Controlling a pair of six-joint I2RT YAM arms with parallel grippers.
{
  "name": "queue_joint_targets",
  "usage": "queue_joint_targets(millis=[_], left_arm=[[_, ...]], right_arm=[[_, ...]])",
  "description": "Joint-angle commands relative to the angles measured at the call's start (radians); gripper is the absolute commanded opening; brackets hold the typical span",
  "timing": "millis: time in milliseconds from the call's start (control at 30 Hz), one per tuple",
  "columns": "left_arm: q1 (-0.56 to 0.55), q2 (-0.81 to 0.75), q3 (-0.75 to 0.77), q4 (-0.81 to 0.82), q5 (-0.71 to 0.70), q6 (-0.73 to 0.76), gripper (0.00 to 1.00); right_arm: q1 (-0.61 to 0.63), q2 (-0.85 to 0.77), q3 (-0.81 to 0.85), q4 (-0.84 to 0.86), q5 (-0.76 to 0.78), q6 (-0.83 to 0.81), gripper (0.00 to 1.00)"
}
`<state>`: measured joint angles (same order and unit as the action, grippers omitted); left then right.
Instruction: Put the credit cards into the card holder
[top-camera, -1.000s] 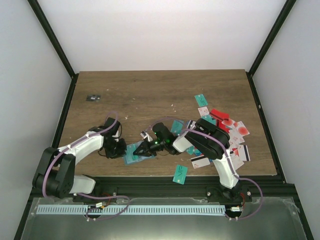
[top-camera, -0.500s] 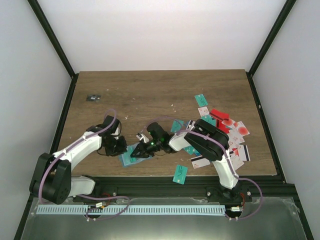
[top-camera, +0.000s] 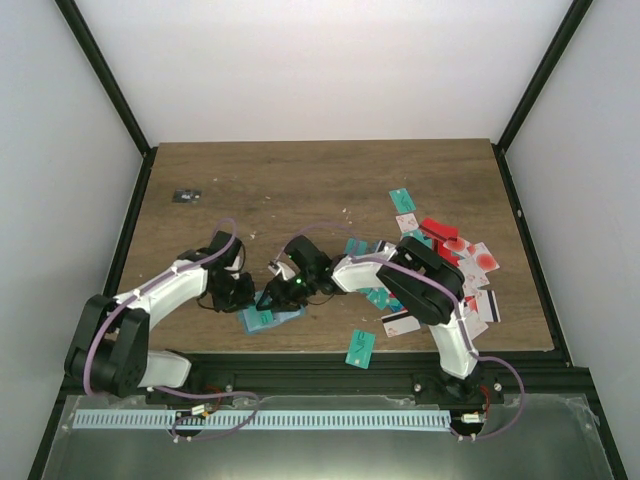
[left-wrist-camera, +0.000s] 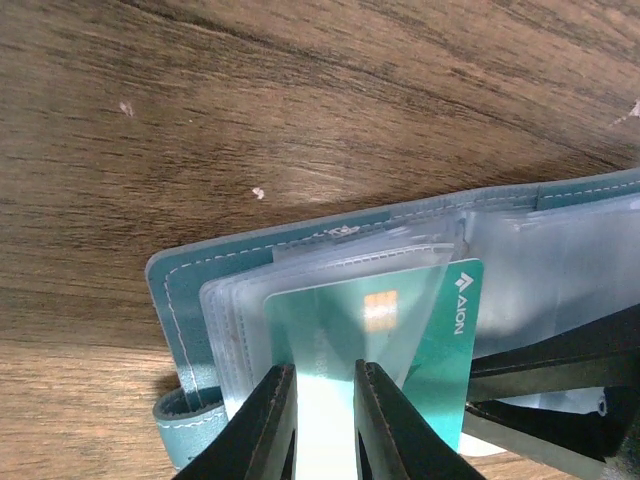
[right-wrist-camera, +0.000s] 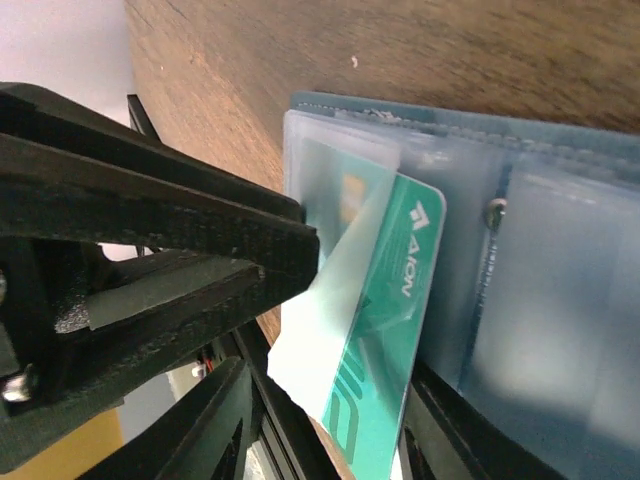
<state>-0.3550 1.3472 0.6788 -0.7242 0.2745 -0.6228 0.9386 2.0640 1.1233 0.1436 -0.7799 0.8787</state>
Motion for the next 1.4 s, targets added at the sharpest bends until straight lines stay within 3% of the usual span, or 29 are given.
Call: queue_joint_targets(millis=[0, 167, 567, 800, 1067, 1367], left_arm=[[-0.003, 0.018, -0.001, 0.015, -0.024, 0.008, 0.18], [-0.004, 0.026, -0.004, 0.018, -0.042, 0.002, 0.18], [-0.005, -0.014, 0.049, -0.019, -0.045, 0.002, 0.19], [-0.051, -0.085, 0.132, -0.054, -0.041, 0.03, 0.23], [-0.219, -0.077, 0.134, 0.123, 0.109, 0.039, 0.24], [-0.49, 0.151, 0.209, 0.336, 0.297, 0.023, 0.24]], right_arm=[[0.007, -0.03, 0.058, -0.199, 0.059, -0.074, 0.46], [0.008, -0.047, 0.097, -0.291, 0.087, -0.109, 0.59], [0.007, -0.108, 0.16, -0.448, 0.156, -0.186, 0.64], [0.008, -0.264, 0.139, -0.625, 0.318, -0.195, 0.66], [0.008, -0.625, -0.162, -0.773, 0.412, -0.047, 0.72], [0.004, -0.988, -0.521, -0.788, 0.387, 0.135, 0.72]])
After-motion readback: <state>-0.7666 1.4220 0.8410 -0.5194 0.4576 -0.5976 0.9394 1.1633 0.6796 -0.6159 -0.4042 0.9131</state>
